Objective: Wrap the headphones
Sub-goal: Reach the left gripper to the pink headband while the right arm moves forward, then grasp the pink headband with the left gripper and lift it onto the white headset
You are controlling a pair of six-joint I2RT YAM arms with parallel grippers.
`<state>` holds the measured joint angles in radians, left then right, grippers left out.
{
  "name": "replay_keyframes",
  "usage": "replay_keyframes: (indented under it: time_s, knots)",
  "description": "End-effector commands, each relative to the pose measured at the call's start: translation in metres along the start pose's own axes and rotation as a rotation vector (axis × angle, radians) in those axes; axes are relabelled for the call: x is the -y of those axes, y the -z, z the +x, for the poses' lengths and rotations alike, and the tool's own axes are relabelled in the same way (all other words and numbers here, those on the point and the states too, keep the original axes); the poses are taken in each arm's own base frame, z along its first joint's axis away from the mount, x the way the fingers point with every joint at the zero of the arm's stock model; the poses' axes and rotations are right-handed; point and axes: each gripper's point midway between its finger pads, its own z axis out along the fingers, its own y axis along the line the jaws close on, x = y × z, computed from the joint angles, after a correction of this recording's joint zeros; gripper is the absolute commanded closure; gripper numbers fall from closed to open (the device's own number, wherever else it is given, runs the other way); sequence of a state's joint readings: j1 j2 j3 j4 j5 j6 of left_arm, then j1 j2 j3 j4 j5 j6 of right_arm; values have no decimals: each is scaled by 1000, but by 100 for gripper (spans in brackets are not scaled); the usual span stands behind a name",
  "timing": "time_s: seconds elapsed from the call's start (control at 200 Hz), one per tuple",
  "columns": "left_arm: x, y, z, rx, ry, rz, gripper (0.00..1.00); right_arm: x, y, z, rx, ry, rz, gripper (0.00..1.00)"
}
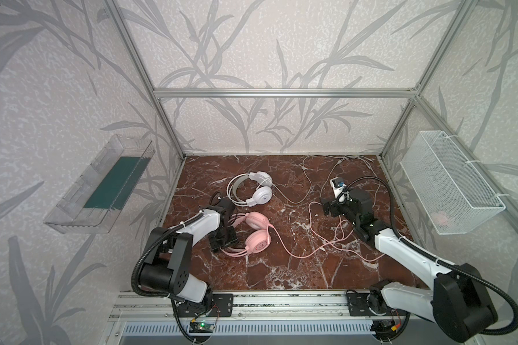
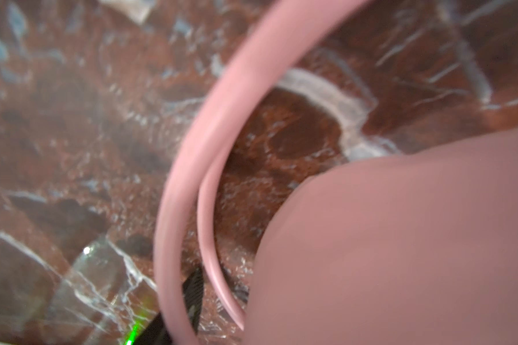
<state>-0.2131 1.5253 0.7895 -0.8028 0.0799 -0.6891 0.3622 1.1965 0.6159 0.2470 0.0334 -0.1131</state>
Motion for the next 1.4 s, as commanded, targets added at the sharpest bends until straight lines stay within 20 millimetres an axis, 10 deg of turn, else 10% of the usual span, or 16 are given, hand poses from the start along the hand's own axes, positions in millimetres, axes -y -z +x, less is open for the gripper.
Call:
replay_keyframes:
  time_s: [0.0,0.11,0.385,0.63,0.87,1.395]
  knots:
    - [-22,-15,-8,26,-2,-129,53,-1,5,-10,20,5,-4,1]
    - [-15,-13,-14,24,-23,-120,55,-6,5,-7,12,13,-34,1]
    - [-15,3,-24,29,-112,-153,23,-7,10,-5,7,11,-34,1]
    - [-9,8,-43,27,-232,-164,22,-9,7,-2,6,-3,-39,1]
    - [-1,-8,-49,11,-248,-135,32,-9,6,-3,6,-22,-31,1]
    - [18,0,-66,46,-183,-55,89,-18,5,9,-38,24,-40,1]
